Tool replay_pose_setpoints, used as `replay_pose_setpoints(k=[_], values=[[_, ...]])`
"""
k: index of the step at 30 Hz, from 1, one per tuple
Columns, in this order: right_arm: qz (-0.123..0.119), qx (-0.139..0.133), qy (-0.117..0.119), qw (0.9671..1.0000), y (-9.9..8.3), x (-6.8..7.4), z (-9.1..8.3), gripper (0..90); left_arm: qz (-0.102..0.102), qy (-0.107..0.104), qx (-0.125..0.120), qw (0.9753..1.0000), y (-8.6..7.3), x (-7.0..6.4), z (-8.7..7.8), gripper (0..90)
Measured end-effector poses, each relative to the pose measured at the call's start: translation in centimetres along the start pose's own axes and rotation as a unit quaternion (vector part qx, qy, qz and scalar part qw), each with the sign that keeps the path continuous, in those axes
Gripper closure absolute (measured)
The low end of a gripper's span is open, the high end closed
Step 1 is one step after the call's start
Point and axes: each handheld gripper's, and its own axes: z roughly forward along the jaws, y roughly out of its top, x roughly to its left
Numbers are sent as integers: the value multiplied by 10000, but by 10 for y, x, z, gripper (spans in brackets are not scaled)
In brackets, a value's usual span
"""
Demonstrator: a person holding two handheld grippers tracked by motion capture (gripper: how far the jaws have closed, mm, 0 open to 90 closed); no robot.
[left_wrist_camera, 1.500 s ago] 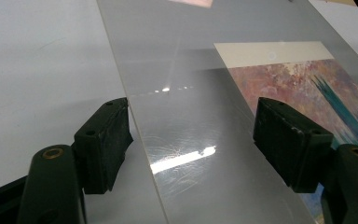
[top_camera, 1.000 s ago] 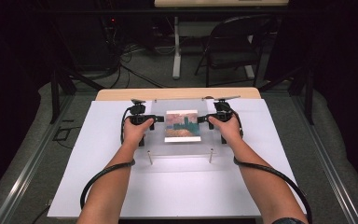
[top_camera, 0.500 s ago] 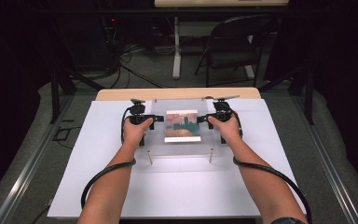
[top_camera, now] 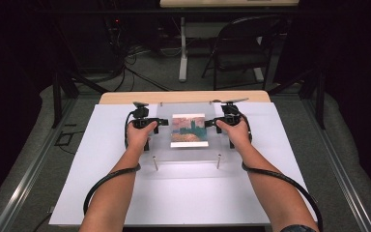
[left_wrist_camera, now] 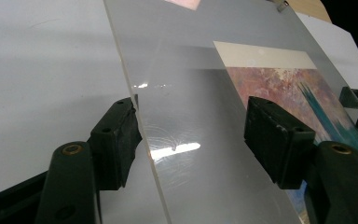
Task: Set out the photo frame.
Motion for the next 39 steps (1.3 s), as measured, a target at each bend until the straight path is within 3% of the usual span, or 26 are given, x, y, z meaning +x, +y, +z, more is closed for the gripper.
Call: replay_pose_setpoints(k=[4, 15, 23, 29, 39], values=[[-1, 9, 24, 10000, 1, -1, -3, 333, -21, -8, 2, 10000, 1, -1, -2, 382], [-38, -41, 3, 10000, 4, 4, -12, 370, 158, -1, 40, 9999, 6, -6, -11, 392], [-207, -11, 18, 9998, 6, 7, -19, 374, 187, -59, -11, 9998, 8, -9, -18, 421], [-212, -125, 10, 9997, 6, 10, -26, 400, 290, -72, -10, 9996, 10, -12, -25, 439], [-469, -166, 27, 9988, 9, 16, -41, 442, 465, -180, -101, 9987, 12, -18, -41, 478]])
